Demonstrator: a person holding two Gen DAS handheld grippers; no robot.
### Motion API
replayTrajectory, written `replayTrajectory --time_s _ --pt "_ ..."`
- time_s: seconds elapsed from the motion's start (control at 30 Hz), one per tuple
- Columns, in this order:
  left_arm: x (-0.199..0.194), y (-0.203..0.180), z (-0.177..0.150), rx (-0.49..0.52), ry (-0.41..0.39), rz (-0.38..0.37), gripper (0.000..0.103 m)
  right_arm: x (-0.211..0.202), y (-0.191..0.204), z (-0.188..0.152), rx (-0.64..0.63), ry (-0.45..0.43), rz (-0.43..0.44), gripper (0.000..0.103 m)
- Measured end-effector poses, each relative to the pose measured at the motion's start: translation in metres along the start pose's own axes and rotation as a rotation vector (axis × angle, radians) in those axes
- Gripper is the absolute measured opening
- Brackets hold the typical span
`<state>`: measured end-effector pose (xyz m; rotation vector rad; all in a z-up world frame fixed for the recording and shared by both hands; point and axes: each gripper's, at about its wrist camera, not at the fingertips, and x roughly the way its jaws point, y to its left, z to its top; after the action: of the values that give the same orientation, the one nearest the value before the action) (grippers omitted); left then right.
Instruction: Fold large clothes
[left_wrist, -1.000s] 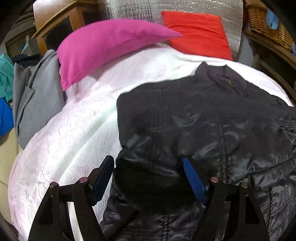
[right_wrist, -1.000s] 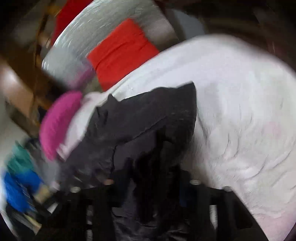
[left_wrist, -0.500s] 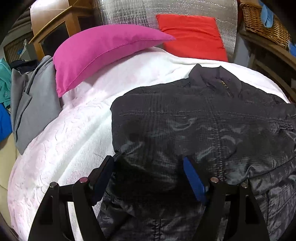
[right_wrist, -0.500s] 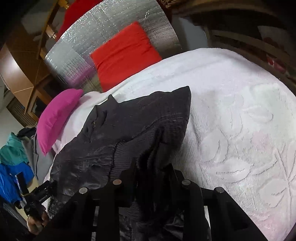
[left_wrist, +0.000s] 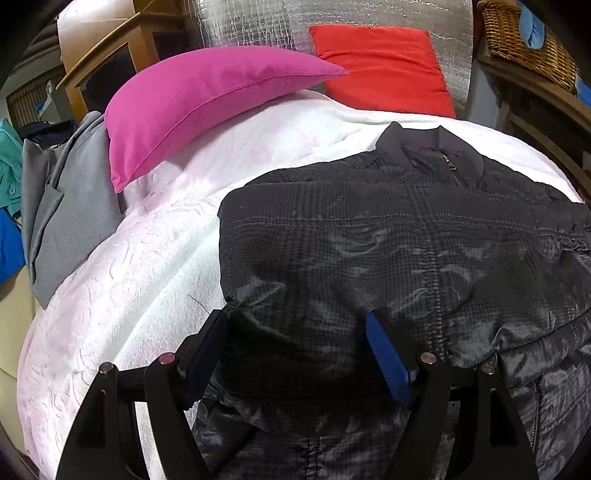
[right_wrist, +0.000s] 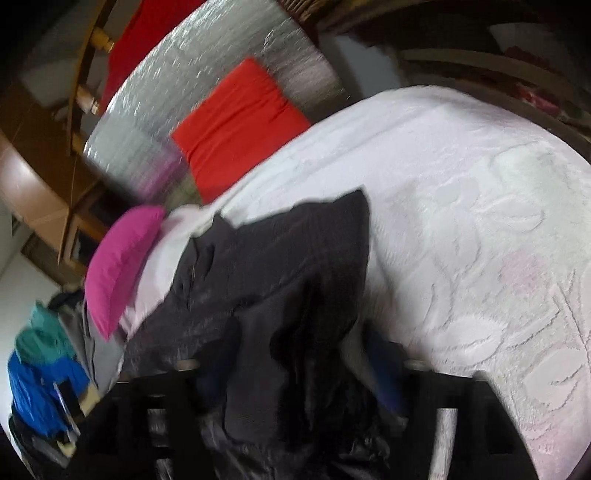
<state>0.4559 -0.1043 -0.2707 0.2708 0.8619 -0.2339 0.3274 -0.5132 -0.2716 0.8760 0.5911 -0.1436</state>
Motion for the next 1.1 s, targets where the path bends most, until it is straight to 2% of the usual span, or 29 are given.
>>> replayTrajectory --time_s 0.2,0.27,0.3,0.43,0.6,0.7,0.87,0.97,1.0,1.03,1.1 --pt "0.000 -0.004 -0.001 0.022 -0.006 0.012 0.078 0.029 -0.002 -0.003 -0.032 0.061 -0.025 0.073" --pt "0.001 -0.005 -0.001 0.028 -0.009 0.016 0.078 0.040 0.004 -0.007 -0.087 0.066 -0.052 0.065" --pt "0.001 -0.005 -0.001 0.031 -0.010 0.016 0.078 0.042 0.007 -0.008 -0.102 0.065 -0.058 0.052" --pt "0.000 -0.005 -0.002 0.039 -0.015 0.021 0.078 0.035 0.026 -0.010 -0.182 0.001 -0.120 0.041" --pt "-0.001 -0.004 -0.002 0.036 -0.017 0.016 0.078 0.006 0.035 -0.008 -0.174 -0.072 -0.073 0.036" --pt "-0.002 -0.004 -0.003 0.036 -0.019 0.009 0.078 -0.004 0.032 -0.007 -0.164 -0.081 -0.070 0.036" --pt "-0.004 -0.004 -0.003 0.034 -0.022 0.002 0.078 0.022 0.010 -0.011 -0.099 0.040 -0.113 0.038" --pt "-0.005 -0.003 -0.003 0.033 -0.024 0.003 0.078 0.020 0.007 -0.008 -0.055 0.047 -0.083 0.039" --pt "-0.005 -0.002 -0.003 0.032 -0.025 0.002 0.078 0.019 0.006 -0.007 -0.049 0.052 -0.076 0.046" --pt "-0.005 -0.002 -0.003 0.031 -0.025 0.002 0.078 0.019 0.006 -0.007 -0.042 0.061 -0.070 0.062" --pt "-0.006 -0.001 -0.003 0.030 -0.026 0.004 0.078 0.018 0.005 -0.007 -0.036 0.068 -0.071 0.071"
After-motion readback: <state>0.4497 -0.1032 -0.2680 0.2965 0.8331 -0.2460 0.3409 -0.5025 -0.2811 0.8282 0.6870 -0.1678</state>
